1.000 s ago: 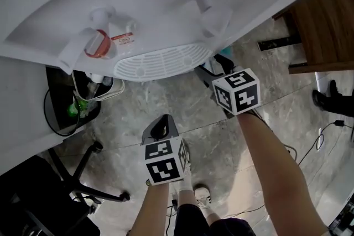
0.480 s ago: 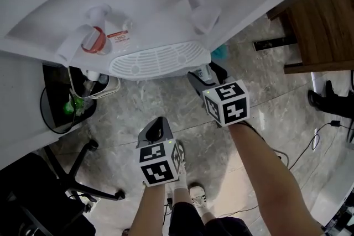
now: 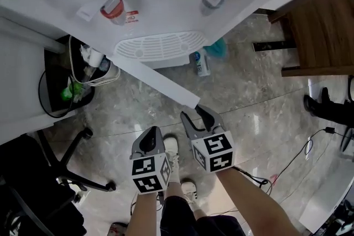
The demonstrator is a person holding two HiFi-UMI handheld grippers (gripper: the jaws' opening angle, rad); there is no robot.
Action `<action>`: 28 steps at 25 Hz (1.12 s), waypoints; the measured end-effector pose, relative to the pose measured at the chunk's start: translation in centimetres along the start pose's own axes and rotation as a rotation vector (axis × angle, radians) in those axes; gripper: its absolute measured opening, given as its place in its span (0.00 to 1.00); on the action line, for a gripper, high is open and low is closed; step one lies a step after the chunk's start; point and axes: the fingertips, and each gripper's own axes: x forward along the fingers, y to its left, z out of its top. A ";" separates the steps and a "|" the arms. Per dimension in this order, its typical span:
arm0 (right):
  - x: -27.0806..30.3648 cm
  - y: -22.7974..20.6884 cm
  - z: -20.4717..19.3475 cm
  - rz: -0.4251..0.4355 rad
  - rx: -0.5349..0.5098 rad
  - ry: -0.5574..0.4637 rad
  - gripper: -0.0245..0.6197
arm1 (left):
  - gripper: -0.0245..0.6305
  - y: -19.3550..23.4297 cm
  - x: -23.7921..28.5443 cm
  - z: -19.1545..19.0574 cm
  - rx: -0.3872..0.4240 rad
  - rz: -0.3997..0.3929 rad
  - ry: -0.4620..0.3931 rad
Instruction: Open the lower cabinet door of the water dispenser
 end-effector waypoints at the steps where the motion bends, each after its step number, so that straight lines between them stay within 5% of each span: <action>1: -0.3 1.3 -0.8 0.018 -0.002 0.014 0.27 | 0.05 0.3 -0.4 -0.5 0.001 0.001 -0.003; 13: -0.3 10.5 -4.7 0.090 0.014 0.063 0.11 | 0.05 2.9 -4.0 -4.5 0.014 0.050 -0.007; 16: -0.5 10.5 -4.8 0.100 0.024 0.067 0.03 | 0.05 3.1 -4.3 -4.4 -0.002 0.056 -0.010; 28: -10.0 8.6 -4.8 0.102 0.071 0.088 0.03 | 0.05 -2.2 -9.1 -4.4 -0.022 0.001 0.040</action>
